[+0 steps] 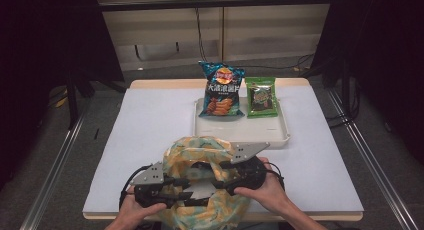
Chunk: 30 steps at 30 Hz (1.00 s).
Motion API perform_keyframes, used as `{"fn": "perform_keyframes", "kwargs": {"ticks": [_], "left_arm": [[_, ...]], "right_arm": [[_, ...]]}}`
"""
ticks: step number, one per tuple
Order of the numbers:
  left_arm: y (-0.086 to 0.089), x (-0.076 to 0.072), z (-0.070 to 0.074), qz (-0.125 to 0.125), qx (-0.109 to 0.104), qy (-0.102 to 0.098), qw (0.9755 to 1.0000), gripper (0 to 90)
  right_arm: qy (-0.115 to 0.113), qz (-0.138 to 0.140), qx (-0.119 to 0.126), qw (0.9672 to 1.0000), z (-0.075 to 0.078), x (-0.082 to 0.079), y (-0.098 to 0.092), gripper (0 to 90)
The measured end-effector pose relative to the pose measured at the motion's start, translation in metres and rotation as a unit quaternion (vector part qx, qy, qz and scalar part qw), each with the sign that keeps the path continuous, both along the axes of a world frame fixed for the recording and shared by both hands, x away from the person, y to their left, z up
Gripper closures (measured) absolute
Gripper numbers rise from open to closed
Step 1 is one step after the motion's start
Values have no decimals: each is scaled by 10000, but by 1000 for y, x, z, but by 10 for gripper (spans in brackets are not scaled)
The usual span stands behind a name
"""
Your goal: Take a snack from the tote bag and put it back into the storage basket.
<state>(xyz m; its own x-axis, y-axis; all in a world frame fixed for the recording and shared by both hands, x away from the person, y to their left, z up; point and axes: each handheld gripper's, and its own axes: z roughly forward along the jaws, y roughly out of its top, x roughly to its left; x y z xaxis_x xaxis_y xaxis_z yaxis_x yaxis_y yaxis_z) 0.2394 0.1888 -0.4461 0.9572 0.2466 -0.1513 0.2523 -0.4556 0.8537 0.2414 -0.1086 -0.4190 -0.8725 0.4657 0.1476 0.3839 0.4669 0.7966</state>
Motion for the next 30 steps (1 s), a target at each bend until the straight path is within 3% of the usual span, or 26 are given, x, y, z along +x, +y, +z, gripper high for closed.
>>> {"fn": "perform_keyframes", "kwargs": {"ticks": [3, 7, 9, 12, 17, 24, 30], "left_arm": [[-2, 0, -1, 35, 15, 11, 10000, 481], [-6, -3, 1, 59, 38, -64, 10000, 389], [-6, -3, 1, 123, 29, -87, 9999, 333], [-5, -3, 1, 170, 22, -87, 9998, 286], [-9, -5, 2, 29, 22, -136, 9999, 230], [-17, -6, 2, 42, 232, -219, 9995, 258], [-18, -4, -1, 57, 291, -223, 9993, 284]], "right_arm": [[41, -90, -66, 9999, -7, 1, -5, 501], [202, -136, -37, 9997, -13, 0, -11, 816], [187, -153, -26, 9997, -14, -1, -13, 884], [119, -290, 19, 9995, -11, -3, -21, 899], [137, -607, 141, 9980, -11, -2, -42, 898], [196, -793, 73, 9966, -21, -8, -67, 895], [138, -1068, -181, 9940, -26, -10, -87, 898]]}}
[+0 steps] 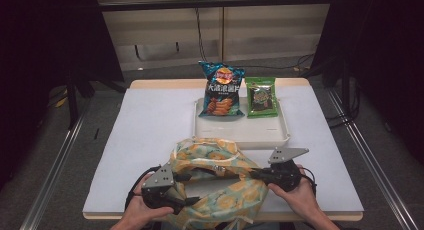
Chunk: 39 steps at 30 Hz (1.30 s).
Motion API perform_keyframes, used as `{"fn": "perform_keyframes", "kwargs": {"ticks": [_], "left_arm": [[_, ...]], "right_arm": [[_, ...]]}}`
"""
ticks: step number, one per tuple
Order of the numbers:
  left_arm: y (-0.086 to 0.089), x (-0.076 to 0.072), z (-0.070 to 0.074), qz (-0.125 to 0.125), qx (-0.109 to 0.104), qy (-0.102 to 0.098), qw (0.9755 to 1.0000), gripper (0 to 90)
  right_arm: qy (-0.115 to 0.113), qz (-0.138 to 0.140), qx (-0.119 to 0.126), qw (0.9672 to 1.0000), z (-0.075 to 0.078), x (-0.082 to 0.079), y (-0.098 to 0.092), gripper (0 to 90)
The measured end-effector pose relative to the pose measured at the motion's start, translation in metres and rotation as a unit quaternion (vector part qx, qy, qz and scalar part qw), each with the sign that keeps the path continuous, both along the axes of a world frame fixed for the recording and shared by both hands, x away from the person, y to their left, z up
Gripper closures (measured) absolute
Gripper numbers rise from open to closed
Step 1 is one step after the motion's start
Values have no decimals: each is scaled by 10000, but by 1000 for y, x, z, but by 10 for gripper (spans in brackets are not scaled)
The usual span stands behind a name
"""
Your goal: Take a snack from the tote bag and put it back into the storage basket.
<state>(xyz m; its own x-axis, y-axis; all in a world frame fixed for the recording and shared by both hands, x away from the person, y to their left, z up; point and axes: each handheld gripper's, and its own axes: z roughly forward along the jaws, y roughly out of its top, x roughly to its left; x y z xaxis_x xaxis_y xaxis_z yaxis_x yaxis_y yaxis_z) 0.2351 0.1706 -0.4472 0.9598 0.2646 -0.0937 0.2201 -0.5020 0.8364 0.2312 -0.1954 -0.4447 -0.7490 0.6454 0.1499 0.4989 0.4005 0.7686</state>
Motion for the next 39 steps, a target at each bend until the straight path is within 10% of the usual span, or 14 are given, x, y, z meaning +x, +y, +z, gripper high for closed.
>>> {"fn": "perform_keyframes", "kwargs": {"ticks": [11, 18, 25, 32, 39], "left_arm": [[-3, 0, -6, -29, 253, 8, 9997, 277], [-3, 0, -7, -30, 270, 42, 9996, 257], [-2, 0, -7, -35, 276, 83, 9996, 256], [-2, 1, -7, -19, 389, 57, 9992, 266], [-1, 4, -8, 5, 421, 95, 9991, 295]], "right_arm": [[227, -141, -452, 9986, -23, 7, -8, 900], [164, 233, -747, 9968, -31, 1, 5, 895], [-60, 160, -208, 9996, -12, -6, -5, 619], [-422, 399, 439, 9973, 14, -17, 2, 549], [-403, 677, 227, 9966, 11, -22, 22, 550]]}}
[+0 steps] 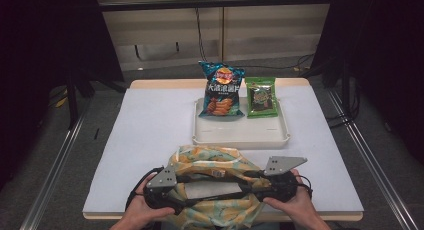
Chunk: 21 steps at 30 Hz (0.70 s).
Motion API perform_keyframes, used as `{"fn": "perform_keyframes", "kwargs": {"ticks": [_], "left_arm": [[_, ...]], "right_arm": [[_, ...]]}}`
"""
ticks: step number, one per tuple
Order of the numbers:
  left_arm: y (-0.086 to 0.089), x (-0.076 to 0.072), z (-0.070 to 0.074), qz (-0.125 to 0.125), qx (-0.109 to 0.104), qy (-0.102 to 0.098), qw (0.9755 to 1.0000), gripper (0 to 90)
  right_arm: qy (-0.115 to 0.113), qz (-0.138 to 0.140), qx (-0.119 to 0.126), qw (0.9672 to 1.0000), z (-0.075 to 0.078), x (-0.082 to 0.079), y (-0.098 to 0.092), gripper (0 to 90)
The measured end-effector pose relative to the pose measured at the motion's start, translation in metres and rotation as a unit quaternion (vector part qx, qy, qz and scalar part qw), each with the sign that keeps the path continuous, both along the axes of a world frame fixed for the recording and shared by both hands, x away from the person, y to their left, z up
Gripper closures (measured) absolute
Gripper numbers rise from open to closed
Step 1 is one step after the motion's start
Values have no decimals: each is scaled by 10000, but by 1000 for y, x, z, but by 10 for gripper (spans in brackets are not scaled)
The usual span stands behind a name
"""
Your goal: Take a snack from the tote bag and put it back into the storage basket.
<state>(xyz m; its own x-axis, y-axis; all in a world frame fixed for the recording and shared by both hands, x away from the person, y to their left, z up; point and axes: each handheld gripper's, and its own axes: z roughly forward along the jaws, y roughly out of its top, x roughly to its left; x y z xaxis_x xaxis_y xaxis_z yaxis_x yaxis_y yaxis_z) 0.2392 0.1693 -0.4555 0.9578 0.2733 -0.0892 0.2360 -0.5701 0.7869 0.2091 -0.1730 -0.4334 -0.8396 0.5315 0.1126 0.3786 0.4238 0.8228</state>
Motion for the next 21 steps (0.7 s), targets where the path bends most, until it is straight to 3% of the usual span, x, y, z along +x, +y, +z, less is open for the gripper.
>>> {"fn": "perform_keyframes", "kwargs": {"ticks": [1, 2, 4, 5, 6, 11, 14, 15, 18, 21], "left_arm": [[0, 1, 0, -22, 21, -1, 10000, 298], [1, 1, 0, -42, 21, -13, 10000, 308], [1, 1, 0, -59, 69, -34, 10000, 316], [1, 1, -1, -56, -8, -21, 10000, 318], [2, 1, 0, -61, 59, -24, 10000, 318], [2, 1, -1, -109, 45, -61, 9999, 333], [3, 0, 0, -138, 107, -72, 9998, 341], [4, 1, 0, -144, 142, -77, 9998, 344], [5, 2, -1, -154, 78, -68, 9998, 346], [10, 3, 0, -101, 85, -66, 9999, 346]], "right_arm": [[26, -27, -88, 10000, -3, 1, 1, 574], [37, -51, -152, 9999, -5, 3, 0, 694], [38, -114, -96, 9999, -6, 6, -6, 831], [16, -217, -68, 9997, -6, 8, -10, 871], [55, -330, -30, 9994, -6, 10, -16, 892], [272, -625, -347, 9971, -18, 17, -25, 900], [435, -630, -579, 9954, -28, 19, -23, 900], [462, -652, -779, 9938, -32, 19, -19, 900], [517, -613, -978, 9920, -38, 22, -11, 900], [550, -615, -924, 9923, -43, 25, -2, 895]]}}
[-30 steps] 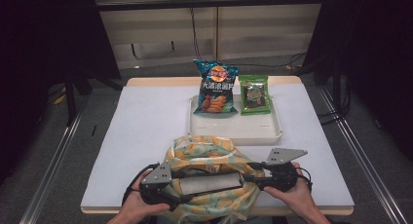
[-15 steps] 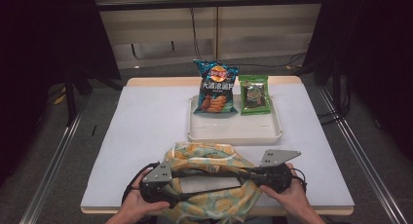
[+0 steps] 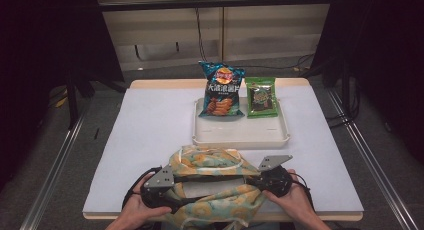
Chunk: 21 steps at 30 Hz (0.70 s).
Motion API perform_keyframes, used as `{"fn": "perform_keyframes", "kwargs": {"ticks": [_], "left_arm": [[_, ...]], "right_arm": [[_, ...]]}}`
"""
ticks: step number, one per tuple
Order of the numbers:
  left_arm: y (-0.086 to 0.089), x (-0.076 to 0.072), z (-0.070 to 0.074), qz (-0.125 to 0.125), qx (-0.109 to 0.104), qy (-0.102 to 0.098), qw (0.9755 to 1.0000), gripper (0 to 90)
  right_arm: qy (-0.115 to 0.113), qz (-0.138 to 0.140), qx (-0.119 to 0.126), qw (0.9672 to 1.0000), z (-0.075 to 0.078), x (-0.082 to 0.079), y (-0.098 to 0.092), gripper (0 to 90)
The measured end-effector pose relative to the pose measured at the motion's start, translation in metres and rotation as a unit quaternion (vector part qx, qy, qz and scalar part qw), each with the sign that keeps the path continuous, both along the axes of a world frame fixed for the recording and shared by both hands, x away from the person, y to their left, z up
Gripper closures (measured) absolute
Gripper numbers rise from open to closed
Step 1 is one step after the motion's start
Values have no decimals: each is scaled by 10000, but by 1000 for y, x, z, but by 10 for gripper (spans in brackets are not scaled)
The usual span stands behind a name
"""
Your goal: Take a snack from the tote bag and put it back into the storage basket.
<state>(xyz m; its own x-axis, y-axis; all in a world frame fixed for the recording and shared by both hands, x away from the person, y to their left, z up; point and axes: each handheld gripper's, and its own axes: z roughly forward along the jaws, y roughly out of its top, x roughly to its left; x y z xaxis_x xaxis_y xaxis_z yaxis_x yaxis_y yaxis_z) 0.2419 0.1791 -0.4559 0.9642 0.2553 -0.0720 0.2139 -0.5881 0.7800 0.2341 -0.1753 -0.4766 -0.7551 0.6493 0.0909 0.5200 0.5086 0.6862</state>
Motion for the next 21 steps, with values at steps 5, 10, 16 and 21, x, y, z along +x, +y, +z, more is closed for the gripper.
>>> {"fn": "perform_keyframes", "kwargs": {"ticks": [5, 10, 16, 21], "left_arm": [[4, 2, 0, 98, -24, 34, 9999, 344], [4, 3, 0, 141, -53, 74, 9999, 341], [3, 4, 1, 177, -29, 82, 9998, 336], [4, 4, 0, 144, -35, 64, 9999, 336]], "right_arm": [[-82, 199, 96, 9997, 0, 2, 2, 814], [-100, 350, 180, 9992, 7, -12, -5, 624], [-46, 519, -61, 9986, 1, -20, 0, 499], [-137, 597, 26, 9981, 4, -20, 0, 350]]}}
